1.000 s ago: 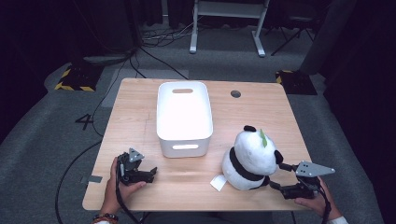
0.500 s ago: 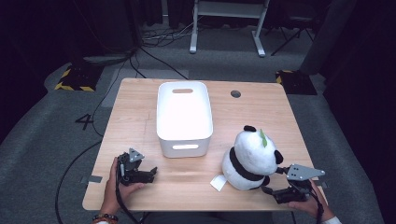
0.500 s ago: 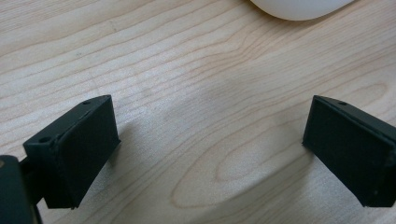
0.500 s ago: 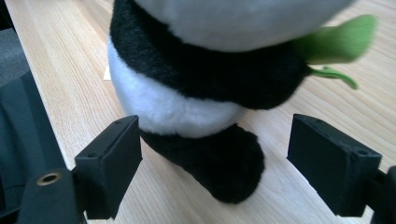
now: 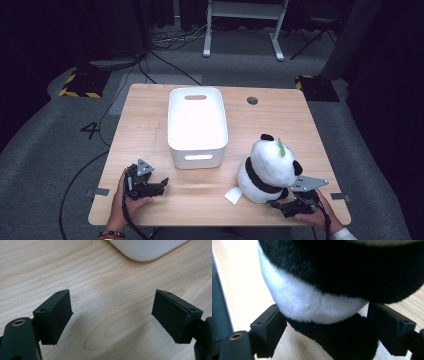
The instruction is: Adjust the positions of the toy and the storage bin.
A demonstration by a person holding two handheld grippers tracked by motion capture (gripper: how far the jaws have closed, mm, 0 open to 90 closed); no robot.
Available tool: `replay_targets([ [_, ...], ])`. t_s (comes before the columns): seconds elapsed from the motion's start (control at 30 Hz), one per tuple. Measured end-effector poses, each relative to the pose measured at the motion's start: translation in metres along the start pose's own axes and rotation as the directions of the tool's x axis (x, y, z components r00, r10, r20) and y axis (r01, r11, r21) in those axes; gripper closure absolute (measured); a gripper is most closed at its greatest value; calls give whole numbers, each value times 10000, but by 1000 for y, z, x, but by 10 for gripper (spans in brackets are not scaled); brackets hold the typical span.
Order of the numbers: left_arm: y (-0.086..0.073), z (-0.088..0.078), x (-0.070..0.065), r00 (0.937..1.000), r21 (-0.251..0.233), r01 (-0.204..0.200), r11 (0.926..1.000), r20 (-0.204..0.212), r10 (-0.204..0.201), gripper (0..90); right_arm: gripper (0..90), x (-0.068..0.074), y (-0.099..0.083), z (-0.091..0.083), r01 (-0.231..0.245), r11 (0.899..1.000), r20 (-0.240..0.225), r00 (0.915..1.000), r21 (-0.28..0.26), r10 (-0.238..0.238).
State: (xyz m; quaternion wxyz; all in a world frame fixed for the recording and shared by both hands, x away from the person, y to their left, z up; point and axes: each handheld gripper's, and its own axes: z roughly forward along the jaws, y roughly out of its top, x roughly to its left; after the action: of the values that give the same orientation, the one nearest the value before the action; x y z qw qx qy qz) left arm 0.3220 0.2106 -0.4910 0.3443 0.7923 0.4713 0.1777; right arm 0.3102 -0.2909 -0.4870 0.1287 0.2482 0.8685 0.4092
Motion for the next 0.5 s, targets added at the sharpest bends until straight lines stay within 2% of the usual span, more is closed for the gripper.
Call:
replay_targets([
  [0.2, 12, -13, -8, 9999, -817, -44, 9966, -113, 35, 171, 286, -2, -1, 3, 101, 9999, 43, 9999, 1, -101],
  [0.33, 22, -21, -11, 9999, -1316, 19, 9913, -144, -38, 172, 299, -5, -1, 4, 23, 10000, 40, 10000, -22, -23],
  [0.43, 29, -27, -14, 9999, -1750, 52, 9846, -90, -69, 172, 301, -6, -1, 5, -7, 10000, 67, 10000, -21, 7],
  [0.5, 34, -28, -17, 9999, -1861, -42, 9825, -151, 14, 170, 303, -7, -1, 6, 46, 10000, 65, 10000, 17, -46],
])
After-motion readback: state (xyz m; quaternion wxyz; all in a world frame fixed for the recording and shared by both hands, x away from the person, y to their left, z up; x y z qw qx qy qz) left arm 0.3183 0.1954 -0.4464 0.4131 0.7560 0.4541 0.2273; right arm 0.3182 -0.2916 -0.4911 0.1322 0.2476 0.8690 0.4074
